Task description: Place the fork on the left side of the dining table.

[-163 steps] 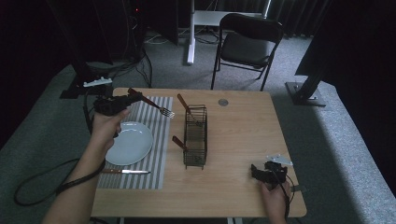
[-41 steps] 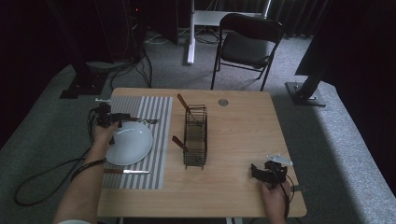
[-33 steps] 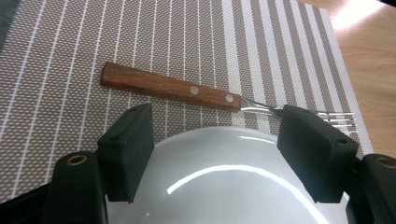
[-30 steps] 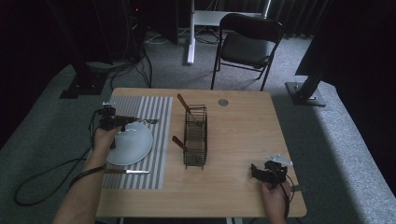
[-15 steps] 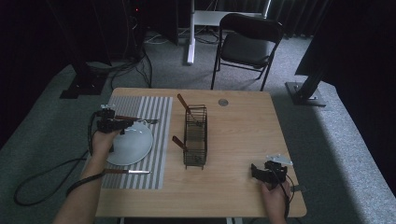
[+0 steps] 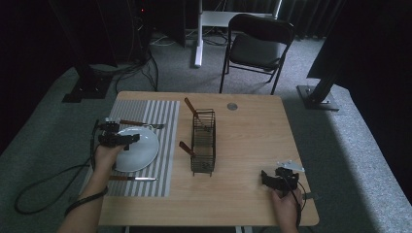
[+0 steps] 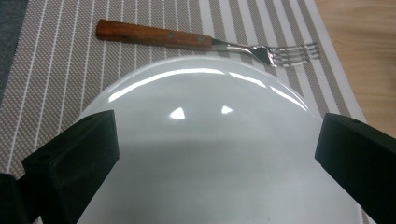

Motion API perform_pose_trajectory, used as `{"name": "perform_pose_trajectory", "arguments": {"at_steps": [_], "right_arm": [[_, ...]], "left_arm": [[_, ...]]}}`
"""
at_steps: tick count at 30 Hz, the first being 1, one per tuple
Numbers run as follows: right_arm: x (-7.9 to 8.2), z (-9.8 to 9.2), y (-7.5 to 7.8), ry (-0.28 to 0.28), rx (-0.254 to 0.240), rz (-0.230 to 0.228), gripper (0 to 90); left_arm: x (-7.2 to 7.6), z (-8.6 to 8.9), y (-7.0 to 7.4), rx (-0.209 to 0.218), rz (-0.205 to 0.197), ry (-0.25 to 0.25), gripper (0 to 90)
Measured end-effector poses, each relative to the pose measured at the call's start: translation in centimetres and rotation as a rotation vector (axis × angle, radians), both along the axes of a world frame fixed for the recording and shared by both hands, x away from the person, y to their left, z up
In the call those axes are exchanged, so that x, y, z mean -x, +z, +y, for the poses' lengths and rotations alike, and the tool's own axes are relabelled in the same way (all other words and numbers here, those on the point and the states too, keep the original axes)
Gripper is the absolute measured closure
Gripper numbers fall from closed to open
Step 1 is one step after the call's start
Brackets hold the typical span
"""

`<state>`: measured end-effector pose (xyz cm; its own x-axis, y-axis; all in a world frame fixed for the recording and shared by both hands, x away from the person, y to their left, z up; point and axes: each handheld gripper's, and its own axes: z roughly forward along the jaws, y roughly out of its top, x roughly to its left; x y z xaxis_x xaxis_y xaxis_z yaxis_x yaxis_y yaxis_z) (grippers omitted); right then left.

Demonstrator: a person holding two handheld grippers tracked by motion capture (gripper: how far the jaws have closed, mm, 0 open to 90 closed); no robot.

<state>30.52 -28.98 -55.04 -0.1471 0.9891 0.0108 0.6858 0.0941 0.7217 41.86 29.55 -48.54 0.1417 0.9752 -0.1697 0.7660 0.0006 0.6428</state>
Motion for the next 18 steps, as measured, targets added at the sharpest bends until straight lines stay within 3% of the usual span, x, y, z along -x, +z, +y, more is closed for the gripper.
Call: {"name": "perform_pose_trajectory", "arguments": {"at_steps": [4, 8, 14, 18], "right_arm": [[0.0, 0.0, 0.0, 0.000, 0.000, 0.000, 13.1], [0.0, 0.0, 0.0, 0.000, 0.000, 0.000, 13.0], [0.0, 0.0, 0.0, 0.000, 0.000, 0.000, 13.1], [0.0, 0.0, 0.0, 0.000, 0.000, 0.000, 13.1]], "left_arm": [[1.1, -0.3, 0.0, 0.024, -0.016, -0.033, 0.0], [2.1, -0.5, 0.5, 0.011, -0.031, -0.043, 0.0], [3.8, -0.9, 0.9, 0.030, -0.056, -0.068, 0.0], [4.8, -1.4, 0.7, 0.004, -0.059, -0.084, 0.0]]}}
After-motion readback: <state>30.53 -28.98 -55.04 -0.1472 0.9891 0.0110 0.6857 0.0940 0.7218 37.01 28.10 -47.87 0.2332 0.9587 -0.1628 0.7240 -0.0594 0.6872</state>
